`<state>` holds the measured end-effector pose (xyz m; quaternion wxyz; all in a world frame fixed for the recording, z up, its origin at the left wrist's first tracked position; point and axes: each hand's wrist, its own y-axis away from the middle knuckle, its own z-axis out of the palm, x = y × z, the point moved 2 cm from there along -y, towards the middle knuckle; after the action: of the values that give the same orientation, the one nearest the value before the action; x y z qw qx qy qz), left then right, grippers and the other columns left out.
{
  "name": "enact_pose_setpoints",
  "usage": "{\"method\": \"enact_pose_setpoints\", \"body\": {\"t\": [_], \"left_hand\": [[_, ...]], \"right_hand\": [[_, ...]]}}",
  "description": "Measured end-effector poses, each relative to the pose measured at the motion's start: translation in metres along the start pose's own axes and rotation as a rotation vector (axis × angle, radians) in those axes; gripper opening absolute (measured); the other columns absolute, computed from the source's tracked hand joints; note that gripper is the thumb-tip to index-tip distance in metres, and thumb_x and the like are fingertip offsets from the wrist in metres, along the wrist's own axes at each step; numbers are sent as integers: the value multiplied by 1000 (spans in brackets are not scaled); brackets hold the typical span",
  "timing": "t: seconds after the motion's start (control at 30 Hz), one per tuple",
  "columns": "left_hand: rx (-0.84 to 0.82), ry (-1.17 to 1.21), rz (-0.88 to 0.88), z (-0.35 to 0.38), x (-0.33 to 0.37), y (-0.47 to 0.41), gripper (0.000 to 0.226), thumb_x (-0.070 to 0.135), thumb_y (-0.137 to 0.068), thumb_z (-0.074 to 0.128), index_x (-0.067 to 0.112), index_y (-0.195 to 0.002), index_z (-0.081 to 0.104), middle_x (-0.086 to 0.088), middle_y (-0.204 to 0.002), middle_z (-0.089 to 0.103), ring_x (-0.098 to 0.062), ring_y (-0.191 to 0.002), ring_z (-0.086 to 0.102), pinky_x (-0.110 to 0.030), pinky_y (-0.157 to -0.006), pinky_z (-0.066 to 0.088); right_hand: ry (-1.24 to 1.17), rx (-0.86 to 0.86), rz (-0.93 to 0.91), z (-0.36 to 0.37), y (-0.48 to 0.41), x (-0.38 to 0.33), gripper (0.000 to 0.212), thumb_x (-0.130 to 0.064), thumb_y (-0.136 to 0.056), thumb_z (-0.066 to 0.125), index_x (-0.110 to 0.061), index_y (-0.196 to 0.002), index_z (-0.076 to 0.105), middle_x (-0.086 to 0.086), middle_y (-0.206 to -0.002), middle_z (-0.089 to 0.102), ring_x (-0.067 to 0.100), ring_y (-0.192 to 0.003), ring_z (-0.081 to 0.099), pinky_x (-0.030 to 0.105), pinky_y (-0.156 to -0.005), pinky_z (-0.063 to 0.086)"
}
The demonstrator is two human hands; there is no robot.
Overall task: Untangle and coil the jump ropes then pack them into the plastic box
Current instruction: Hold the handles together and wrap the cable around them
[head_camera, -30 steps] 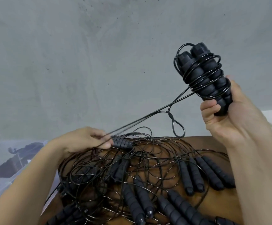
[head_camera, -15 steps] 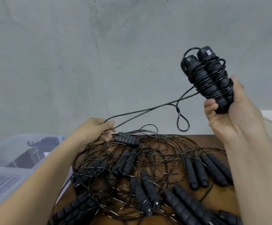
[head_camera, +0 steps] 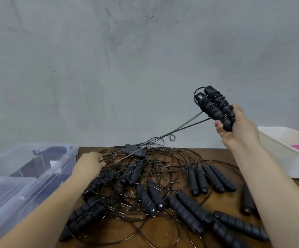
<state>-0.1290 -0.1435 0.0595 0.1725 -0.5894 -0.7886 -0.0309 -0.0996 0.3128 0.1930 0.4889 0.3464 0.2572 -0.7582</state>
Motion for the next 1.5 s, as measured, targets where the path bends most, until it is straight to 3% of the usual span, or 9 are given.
{"method": "enact_pose_setpoints", "body": {"t": [0.1,0.23,0.4,0.53,0.77,1.0,1.23,1.37,1.5], "left_hand": [[5,-33,23,1,3,27,21,39,-92,77,24,-90,63,2,-82,70,-18,-76,66,-32,-66,55],[375,-196,233,5,-5,57,36,41,-86,85,22,-98,57,1,-75,68,-26,-67,67,-32,-52,49],[-40,1424,-154,1,1,78,21,19,-93,80,3,-104,72,-7,-89,69,-12,-68,68,-21,-58,58],[-351,1977,-215,-8,3,98,14,10,-100,63,11,-112,72,3,-81,61,-2,-56,56,-12,-48,50],[-520,1395,-309,8,-4,121,27,22,-106,61,14,-131,66,-12,-114,79,-22,-88,77,-25,-60,57],[114,1008,-32,-37,41,118,40,16,-95,68,31,-131,59,10,-120,70,-9,-99,72,-30,-81,59],[-211,958,368,-79,124,127,87,52,-86,81,34,-159,39,22,-151,51,1,-137,50,-29,-109,41],[-463,1274,473,-91,161,135,60,33,-94,78,22,-146,53,8,-115,75,-6,-113,67,-42,-114,46],[-365,1363,421,-89,172,141,25,29,-112,51,12,-124,65,4,-68,49,-18,-67,59,-35,-73,55]], "right_hand": [[39,57,19,-8,-14,-15,22,-35,-107,65,-15,-99,64,12,-90,73,22,-46,63,23,-45,50],[34,89,71,-16,-24,-31,19,-34,-107,64,-17,-99,64,12,-91,72,20,-41,59,21,-41,47],[152,69,-26,-6,-15,-34,21,-32,-104,68,-11,-108,69,13,-98,75,25,-54,67,26,-50,56],[220,83,-77,-4,-7,-25,22,-35,-106,67,-12,-106,68,9,-97,74,20,-56,71,29,-54,62],[392,-36,-27,15,16,13,21,-34,-106,68,-13,-104,65,11,-98,74,21,-53,69,30,-47,58],[414,-232,151,54,56,35,20,-33,-106,68,-14,-108,68,13,-87,72,23,-44,62,25,-40,51],[353,-387,206,84,93,32,21,-35,-105,69,-14,-102,70,11,-76,73,24,-46,63,24,-39,51],[305,-478,193,97,107,25,26,-36,-107,66,-10,-105,70,13,-73,73,24,-47,62,24,-39,51],[279,-483,158,100,109,16,32,-41,-106,66,-10,-109,71,15,-83,75,23,-50,65,24,-42,52]]}}
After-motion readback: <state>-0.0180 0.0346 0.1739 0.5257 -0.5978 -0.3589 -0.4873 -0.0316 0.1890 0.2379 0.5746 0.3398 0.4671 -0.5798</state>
